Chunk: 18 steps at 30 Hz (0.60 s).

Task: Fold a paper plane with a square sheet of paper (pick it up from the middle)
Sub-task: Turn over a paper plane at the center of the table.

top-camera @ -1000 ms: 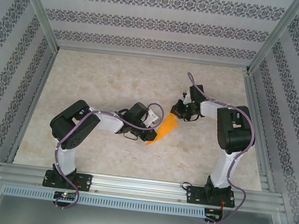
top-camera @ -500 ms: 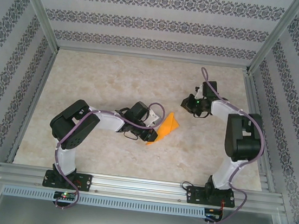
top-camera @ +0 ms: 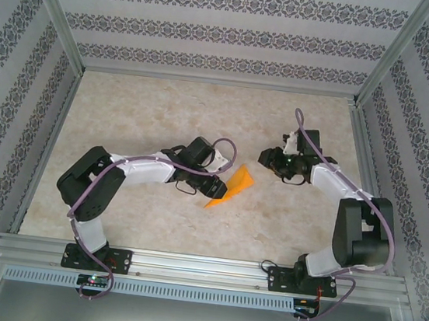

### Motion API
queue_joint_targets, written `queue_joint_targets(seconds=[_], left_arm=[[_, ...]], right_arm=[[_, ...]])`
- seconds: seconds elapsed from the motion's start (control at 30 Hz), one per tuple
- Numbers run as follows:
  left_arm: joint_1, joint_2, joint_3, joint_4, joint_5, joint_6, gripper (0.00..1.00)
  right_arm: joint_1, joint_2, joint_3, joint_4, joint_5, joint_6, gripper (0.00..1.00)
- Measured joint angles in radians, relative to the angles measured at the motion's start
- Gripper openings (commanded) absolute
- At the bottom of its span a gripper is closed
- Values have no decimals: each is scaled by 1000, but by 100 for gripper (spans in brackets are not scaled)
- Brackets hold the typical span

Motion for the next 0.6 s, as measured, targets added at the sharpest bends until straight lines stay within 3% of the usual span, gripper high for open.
queue_joint_targets(seconds=[0.6], left_arm=[[-64,78,66,-147,-190,19,42]], right_arm=[[0,-107,-120,-1,-14,0,49]])
